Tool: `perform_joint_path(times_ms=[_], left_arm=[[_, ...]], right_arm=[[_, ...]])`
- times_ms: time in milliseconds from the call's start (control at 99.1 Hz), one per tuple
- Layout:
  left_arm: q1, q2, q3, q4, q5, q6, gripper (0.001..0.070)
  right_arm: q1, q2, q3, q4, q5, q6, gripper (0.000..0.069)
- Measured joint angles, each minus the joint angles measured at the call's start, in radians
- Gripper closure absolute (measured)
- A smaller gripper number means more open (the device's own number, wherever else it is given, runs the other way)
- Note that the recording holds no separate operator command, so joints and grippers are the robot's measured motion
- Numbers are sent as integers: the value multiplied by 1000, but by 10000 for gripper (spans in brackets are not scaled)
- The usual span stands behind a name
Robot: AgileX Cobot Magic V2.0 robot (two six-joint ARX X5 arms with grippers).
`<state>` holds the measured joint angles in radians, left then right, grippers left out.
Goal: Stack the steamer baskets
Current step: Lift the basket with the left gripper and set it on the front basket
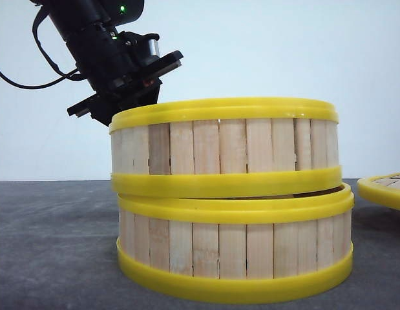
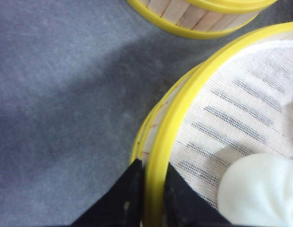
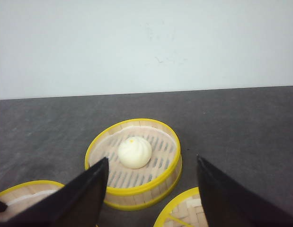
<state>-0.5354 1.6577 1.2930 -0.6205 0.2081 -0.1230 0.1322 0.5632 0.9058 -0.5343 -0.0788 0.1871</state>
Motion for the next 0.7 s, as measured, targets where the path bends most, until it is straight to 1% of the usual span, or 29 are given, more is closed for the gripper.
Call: perform_joint_path(times_ms=[182, 333, 424, 696], left_arm=[[-2, 0, 0, -3, -2, -1, 684], [-18, 0, 0, 0, -3, -2, 684], [-29, 0, 0, 2, -16, -2, 684], [-32, 2, 0, 3, -19, -14, 683]], right_arm=[[0, 0, 0, 0, 0, 0, 333], [0, 0, 0, 0, 0, 0, 333], [0, 0, 0, 0, 0, 0, 333], [0, 0, 0, 0, 0, 0, 333]])
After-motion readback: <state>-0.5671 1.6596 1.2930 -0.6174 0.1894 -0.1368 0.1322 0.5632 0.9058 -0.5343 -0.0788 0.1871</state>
